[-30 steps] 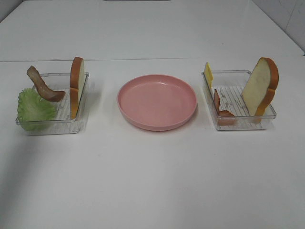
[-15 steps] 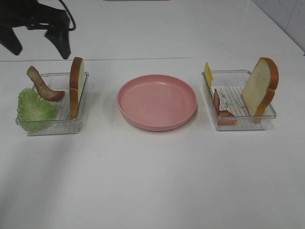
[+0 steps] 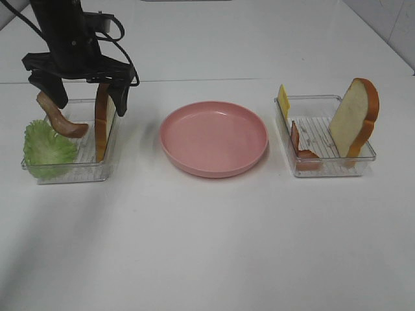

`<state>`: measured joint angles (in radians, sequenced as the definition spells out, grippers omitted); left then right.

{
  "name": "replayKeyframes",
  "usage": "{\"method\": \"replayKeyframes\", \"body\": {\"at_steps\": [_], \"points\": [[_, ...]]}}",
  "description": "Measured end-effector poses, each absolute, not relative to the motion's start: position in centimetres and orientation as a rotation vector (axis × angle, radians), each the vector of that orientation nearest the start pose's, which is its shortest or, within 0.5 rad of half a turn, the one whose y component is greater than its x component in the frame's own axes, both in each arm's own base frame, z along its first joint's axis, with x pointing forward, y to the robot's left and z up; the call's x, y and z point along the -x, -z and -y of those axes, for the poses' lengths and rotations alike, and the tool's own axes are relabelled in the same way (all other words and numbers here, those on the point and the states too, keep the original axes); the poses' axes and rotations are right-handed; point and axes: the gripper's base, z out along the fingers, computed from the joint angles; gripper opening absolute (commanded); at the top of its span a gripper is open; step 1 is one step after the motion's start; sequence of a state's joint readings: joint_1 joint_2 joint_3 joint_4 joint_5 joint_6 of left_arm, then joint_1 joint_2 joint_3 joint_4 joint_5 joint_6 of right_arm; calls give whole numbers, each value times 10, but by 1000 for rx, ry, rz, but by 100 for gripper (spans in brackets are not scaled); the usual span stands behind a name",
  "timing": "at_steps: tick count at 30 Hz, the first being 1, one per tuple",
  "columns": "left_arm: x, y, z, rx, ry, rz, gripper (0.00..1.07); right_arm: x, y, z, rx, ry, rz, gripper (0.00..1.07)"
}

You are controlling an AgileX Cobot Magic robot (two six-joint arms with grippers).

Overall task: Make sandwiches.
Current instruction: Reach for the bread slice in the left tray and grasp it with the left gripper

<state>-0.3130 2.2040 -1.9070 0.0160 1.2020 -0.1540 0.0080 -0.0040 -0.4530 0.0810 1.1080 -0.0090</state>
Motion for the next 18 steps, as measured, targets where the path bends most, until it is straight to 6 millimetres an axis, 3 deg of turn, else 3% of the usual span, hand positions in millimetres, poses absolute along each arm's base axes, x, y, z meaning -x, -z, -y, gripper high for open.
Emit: {"method": "replayKeyframes", "body": {"at_steps": [9, 11, 14, 16, 17, 18], "points": [[-446, -193, 140, -258, -7, -2966, 102, 3, -261, -7, 22, -98, -2133, 99], [-447, -193, 140, -281, -13, -2952, 92, 3, -261, -7, 22, -98, -2133, 99], [-448, -193, 140, -280, -12, -2947, 89, 3, -261, -7, 22, -98, -2133, 99], [-448, -193, 141, -297, -11, -2938, 65, 3, -261, -7, 22, -98, -2133, 99], [-448, -193, 141, -297, -11, -2938, 65, 3, -261, -7, 22, -98, -2133, 99], [-448, -193, 141, -305, -11, -2938, 40, 3, -261, -7, 22, -98, -2133, 99]]}}
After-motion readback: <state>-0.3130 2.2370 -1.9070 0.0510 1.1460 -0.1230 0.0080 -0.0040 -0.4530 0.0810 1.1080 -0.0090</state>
